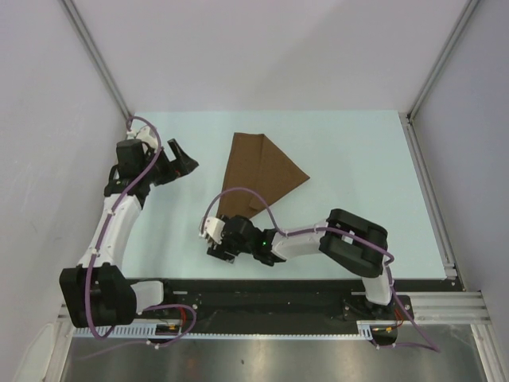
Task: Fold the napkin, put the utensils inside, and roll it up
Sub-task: Fold the napkin
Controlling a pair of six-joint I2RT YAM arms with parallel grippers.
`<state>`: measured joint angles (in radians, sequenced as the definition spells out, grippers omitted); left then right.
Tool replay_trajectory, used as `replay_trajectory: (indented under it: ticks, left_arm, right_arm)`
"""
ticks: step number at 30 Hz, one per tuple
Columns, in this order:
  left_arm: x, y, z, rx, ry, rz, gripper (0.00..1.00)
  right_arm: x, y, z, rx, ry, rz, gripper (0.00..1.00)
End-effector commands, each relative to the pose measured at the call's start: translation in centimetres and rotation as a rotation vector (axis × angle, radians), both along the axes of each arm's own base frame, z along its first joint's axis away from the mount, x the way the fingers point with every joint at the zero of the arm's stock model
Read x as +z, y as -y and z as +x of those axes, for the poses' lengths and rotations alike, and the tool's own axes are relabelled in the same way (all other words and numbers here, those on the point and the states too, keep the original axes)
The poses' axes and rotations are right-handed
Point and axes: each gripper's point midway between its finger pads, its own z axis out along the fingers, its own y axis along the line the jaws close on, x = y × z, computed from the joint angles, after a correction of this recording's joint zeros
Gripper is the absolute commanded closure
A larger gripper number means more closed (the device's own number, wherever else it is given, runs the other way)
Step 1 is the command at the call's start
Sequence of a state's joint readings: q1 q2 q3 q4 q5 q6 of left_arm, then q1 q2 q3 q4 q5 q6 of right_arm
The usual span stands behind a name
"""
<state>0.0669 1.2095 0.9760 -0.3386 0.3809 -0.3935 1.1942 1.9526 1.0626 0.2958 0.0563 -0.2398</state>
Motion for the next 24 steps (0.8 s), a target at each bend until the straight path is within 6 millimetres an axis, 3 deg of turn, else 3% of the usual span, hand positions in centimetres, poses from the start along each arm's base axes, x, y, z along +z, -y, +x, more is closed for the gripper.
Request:
replay_trajectory:
  ticks: [1, 8, 24]
  left_arm:
    - [1.8, 0.3, 0.3, -0.017, 0.058, -0.022, 0.0]
    - [1.9, 0.3, 0.3, -0.019, 0.06, -0.026, 0.0]
    - [1.6, 1.0, 0.3, -0.044, 0.049, -0.058, 0.0]
  right_arm:
    - [1.7, -0.7, 3.1, -0.06, 0.201, -0.004, 0.23]
    - [0.9, -0.8, 3.7, -0.052, 0.292, -0.034, 0.25]
    - [0.7, -2.1, 1.5, -0.007, 0.414, -0.04, 0.28]
